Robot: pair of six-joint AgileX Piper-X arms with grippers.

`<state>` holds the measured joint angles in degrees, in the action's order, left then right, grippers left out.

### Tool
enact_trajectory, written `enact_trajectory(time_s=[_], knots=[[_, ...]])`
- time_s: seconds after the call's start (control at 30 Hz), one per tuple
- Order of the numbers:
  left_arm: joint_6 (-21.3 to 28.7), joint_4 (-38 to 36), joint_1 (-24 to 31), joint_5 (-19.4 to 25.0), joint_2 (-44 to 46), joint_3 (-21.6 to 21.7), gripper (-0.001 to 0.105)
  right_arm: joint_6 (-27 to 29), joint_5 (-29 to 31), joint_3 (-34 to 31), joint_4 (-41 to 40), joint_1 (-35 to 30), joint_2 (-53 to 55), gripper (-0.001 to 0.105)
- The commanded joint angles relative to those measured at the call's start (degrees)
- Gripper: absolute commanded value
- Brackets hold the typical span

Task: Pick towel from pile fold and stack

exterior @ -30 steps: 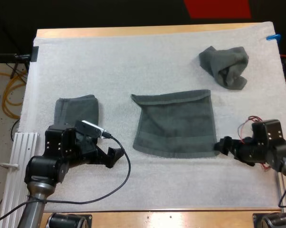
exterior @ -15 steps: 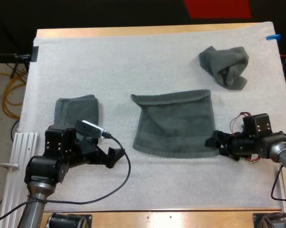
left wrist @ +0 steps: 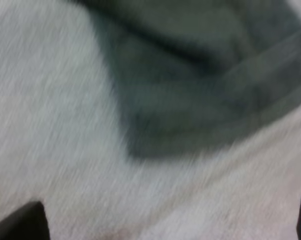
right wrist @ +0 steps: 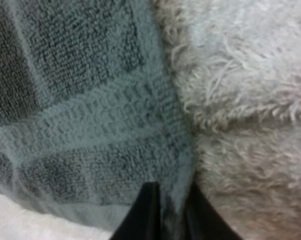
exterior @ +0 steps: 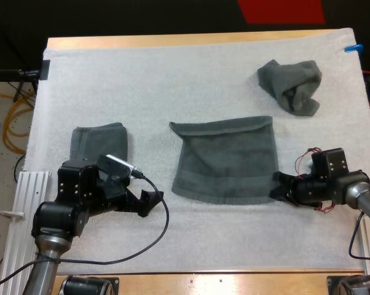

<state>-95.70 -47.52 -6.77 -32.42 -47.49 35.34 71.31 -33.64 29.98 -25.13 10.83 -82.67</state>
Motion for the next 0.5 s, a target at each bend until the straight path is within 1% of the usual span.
enact_trajectory(time_s=[0.0,0.03,0.1,0.17,0.2,0.3,0.37,0.43,0.47], knots=[[-0.47,2.19,-0.39,-2.63,0.32,0.14,0.096,1.32,0.59,-0.05,-2.02,0.14,1.07,0.001],[-0.47,2.79,-0.39,-3.34,0.32,0.14,0.096,2.22,1.17,-0.05,-3.33,0.14,1.79,0.001],[-0.47,3.87,-0.39,-7.5,0.32,0.14,0.096,4.92,3.09,-0.05,-7.49,0.14,4.28,0.001],[-0.47,4.17,-0.39,-9.99,0.32,0.14,0.096,6.74,4.58,-0.05,-11.04,0.14,6.61,0.001],[-0.47,4.16,-0.39,-10.1,0.32,0.14,0.096,7.89,5.81,-0.05,-13.34,0.14,8.23,0.001],[-0.47,4.16,-0.39,-9.56,0.21,0.14,0.096,8.65,7.93,-0.05,-17.83,0.14,11.96,0.001],[-0.49,4.16,-0.67,-9.16,0.02,0.14,0.096,8.64,7.92,-0.05,-19.42,0.14,14.0,0.001],[-0.81,4.16,-2.08,-6.49,-0.59,0.14,0.096,8.64,8.07,-0.05,-19.82,0.14,15.2,0.001],[-0.99,4.16,-3.68,-4.1,-1.18,0.14,0.096,8.64,8.16,-0.05,-19.8,0.14,15.69,0.001]])
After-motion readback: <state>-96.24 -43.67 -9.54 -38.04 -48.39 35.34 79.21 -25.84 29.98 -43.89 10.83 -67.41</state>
